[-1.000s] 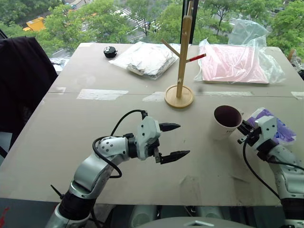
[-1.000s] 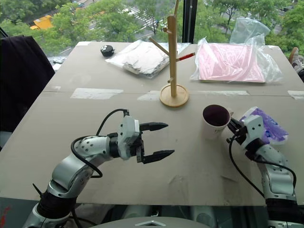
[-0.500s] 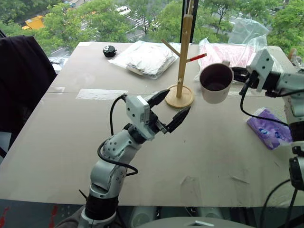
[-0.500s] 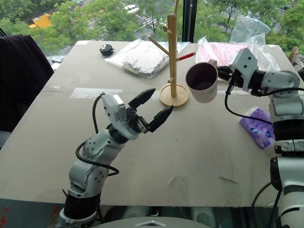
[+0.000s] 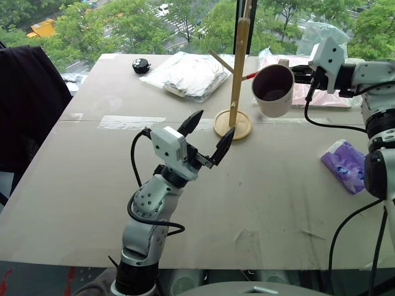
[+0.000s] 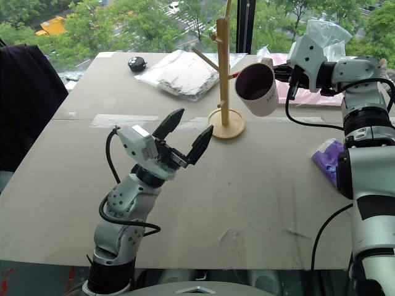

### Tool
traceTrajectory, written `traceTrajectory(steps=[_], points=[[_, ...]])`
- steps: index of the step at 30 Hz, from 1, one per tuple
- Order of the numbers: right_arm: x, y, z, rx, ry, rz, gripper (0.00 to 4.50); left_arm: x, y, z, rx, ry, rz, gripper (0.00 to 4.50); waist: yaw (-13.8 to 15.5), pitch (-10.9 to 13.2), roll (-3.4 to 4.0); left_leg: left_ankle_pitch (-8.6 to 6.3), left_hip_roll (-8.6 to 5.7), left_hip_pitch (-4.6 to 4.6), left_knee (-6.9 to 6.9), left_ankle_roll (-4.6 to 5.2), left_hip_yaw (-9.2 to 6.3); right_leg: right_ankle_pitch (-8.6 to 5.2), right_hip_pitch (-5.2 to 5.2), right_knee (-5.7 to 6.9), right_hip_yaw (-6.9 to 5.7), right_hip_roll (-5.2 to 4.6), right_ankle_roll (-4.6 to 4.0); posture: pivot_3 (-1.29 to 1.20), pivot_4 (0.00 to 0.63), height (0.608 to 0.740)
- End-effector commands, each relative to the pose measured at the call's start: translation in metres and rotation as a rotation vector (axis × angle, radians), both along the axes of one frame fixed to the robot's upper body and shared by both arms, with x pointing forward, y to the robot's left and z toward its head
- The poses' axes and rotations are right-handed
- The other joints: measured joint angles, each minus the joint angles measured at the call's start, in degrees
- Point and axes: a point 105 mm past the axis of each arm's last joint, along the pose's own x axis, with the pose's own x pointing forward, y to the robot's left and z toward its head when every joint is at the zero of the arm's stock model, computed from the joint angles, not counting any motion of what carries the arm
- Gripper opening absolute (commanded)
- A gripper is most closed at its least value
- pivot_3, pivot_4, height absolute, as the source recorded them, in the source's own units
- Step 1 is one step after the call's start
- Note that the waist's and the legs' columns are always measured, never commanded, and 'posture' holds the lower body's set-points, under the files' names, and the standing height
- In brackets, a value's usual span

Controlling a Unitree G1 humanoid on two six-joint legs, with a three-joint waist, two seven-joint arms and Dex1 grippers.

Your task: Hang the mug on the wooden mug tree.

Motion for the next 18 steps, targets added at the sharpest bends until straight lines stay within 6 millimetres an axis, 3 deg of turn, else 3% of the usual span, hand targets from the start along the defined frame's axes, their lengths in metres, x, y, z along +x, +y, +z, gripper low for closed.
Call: traceTrajectory(steps=[1,5,11,12,14,18], points=[[-0.001,0.012,0.019,-0.014,-0.055,0.031,0.02,-0.01,-0.005,0.015,-0.017,-0.065,-0.004,4.5,0.0,0.0,0.02,0.0,0.0,0.0,0.0,0.0,0.0,0.0,0.0,0.01,0.0,-0.03,0.0,0.0,0.15,0.74],[0.002,0.026,0.019,-0.04,-0.039,0.043,0.02,-0.01,-0.007,0.016,-0.017,-0.067,-0.005,4.5,0.0,0.0,0.05,0.0,-0.01,-0.02,0.0,0.0,-0.02,0.01,-0.01,0.02,-0.01,-0.12,0.01,0.0,0.15,0.74],[0.004,0.041,0.02,-0.087,-0.02,0.06,0.02,-0.023,-0.003,-0.001,-0.008,-0.053,-0.015,4.5,-0.1,0.1,0.12,0.0,-0.01,-0.08,-0.05,-0.02,-0.03,0.02,-0.11,0.01,-0.01,-0.21,0.02,0.0,0.15,0.74],[0.004,0.041,0.02,-0.097,-0.016,0.055,0.44,-0.025,-0.003,-0.003,-0.006,-0.052,-0.018,4.5,-0.1,0.1,0.13,0.0,0.0,-0.12,-0.06,-0.02,-0.02,0.01,-0.16,0.01,-0.01,-0.24,0.02,0.0,0.15,0.74],[0.006,0.04,0.02,-0.103,-0.019,0.038,0.81,-0.024,-0.001,-0.004,-0.005,-0.052,-0.018,4.5,0.0,0.1,0.13,0.0,0.0,-0.14,-0.06,-0.02,-0.02,0.0,-0.2,0.01,-0.01,-0.27,-0.01,0.0,0.15,0.74],[0.01,0.028,0.026,-0.039,-0.041,-0.03,2.76,-0.019,0.001,-0.004,-0.006,-0.049,-0.017,4.5,0.1,0.1,0.14,0.0,-0.02,-0.16,-0.06,-0.02,-0.04,-0.02,-0.2,0.03,-0.02,-0.29,-0.08,0.0,0.15,0.74]])
